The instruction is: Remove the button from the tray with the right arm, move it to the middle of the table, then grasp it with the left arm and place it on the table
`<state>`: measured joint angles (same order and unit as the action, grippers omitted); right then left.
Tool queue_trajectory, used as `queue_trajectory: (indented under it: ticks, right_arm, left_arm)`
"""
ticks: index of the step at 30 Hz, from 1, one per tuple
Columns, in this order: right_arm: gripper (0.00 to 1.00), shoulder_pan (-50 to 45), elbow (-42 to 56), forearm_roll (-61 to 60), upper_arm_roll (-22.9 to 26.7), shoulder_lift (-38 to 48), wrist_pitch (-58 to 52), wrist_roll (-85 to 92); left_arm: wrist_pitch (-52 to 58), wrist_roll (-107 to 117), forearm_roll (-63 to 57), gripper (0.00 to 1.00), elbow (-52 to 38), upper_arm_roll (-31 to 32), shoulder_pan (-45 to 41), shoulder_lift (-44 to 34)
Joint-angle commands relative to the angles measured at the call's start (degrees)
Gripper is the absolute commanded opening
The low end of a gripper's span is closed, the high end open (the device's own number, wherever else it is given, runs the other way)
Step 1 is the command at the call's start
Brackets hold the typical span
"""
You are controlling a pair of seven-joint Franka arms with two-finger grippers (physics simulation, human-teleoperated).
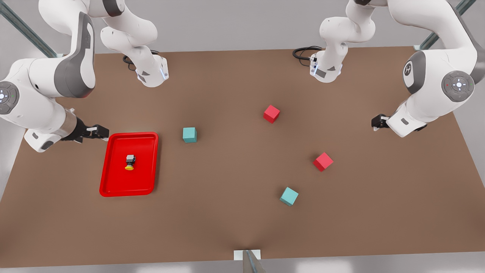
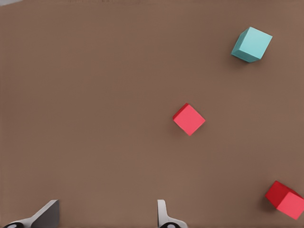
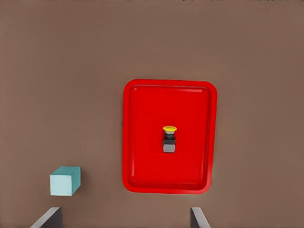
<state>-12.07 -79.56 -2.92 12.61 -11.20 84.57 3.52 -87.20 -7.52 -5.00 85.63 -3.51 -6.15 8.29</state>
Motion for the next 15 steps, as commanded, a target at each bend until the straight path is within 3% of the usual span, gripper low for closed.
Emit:
queue_trajectory:
  ticks: [1, 2, 4, 6, 9, 15]
  right_arm:
    - [1.00, 0.11, -0.24, -0.33, 0.05, -0.05, 1.12, 7.55]
    - [1.00, 0.20, -2.00, -0.42, 0.05, -0.32, 1.82, 7.20]
    - [1.00, 0.55, -18.69, -0.33, 0.05, -2.25, 25.10, 7.38]
    - [1.00, 0.12, -24.85, -0.42, 0.05, -8.84, 36.18, 0.53]
    - [1.00, 0.11, -37.51, -0.42, 0.05, -9.10, 60.27, -3.70]
    - [1.00, 5.56, -40.24, -0.94, -0.13, -10.51, 60.89, -3.00]
  left_arm:
    - [-0.60, -2.85, -0.10, 1.00, -0.02, -0.01, -0.01, 0.14]
    - [-0.60, -2.85, -0.10, 1.00, -0.02, -0.01, -0.01, 0.14]
    - [-0.60, -2.85, -0.01, 1.00, -0.02, -0.01, 0.08, 0.23]
    - [-0.60, -2.85, -0.01, 1.00, -0.02, -0.01, 0.08, 0.23]
    - [-0.60, -2.85, -0.01, 1.00, -0.02, -0.01, 0.08, 0.58]
    - [-0.51, -2.85, -0.01, 1.00, -0.02, -0.01, 0.08, 0.67]
